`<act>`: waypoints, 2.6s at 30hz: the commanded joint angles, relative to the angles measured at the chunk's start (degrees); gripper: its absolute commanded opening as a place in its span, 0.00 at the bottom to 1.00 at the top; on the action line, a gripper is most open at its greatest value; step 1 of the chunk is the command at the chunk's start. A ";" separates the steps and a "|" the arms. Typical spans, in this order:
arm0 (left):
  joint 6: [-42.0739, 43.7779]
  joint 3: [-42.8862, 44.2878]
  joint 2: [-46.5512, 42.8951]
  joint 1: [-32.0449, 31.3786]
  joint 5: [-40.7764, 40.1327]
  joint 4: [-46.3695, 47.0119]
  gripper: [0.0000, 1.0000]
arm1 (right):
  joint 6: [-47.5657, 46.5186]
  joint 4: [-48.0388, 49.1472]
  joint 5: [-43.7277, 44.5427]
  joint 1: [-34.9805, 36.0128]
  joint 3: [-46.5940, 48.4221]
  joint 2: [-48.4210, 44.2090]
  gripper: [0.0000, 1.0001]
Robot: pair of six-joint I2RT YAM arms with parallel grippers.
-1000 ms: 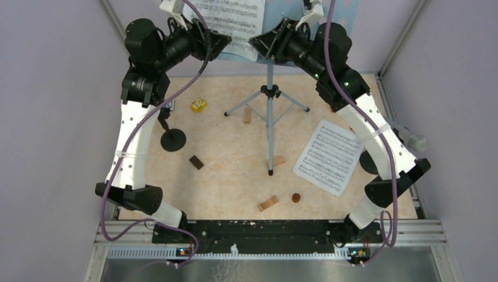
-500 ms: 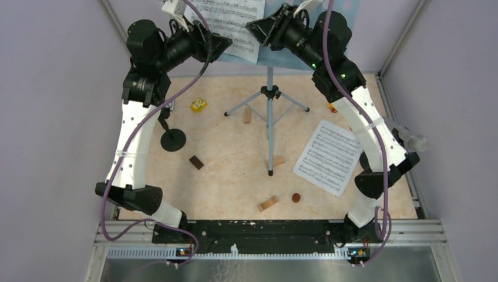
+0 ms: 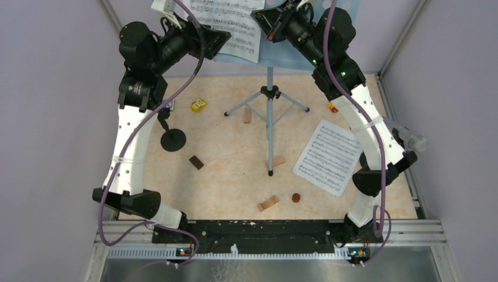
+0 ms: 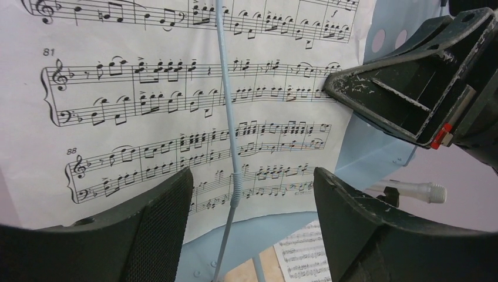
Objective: Pack up the instrument practice props
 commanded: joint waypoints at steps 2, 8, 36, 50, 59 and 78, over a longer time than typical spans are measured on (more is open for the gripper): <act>-1.21 0.10 -1.24 0.30 -2.88 5.46 0.79 | -2.23 2.06 0.82 -0.30 2.54 -0.22 0.00; -2.16 0.38 0.38 0.25 -2.91 8.28 0.62 | -2.65 1.34 0.20 -0.32 1.87 -1.16 0.00; -0.84 -2.48 -1.35 0.30 -2.79 9.00 0.00 | -7.26 -0.91 4.41 -0.24 -14.71 -21.31 0.00; 0.48 -5.07 -4.12 0.28 -1.68 8.72 0.10 | -0.25 -14.31 22.51 -0.22 -58.19 -57.77 0.00; 1.89 -11.93 -8.68 0.33 0.97 10.55 0.58 | 19.84 -26.82 35.33 -0.22 -83.02 -74.98 0.00; 5.78 -31.02 -27.23 0.25 -3.07 1.30 0.94 | 26.83 -21.51 36.38 -3.97 -94.82 -64.07 0.00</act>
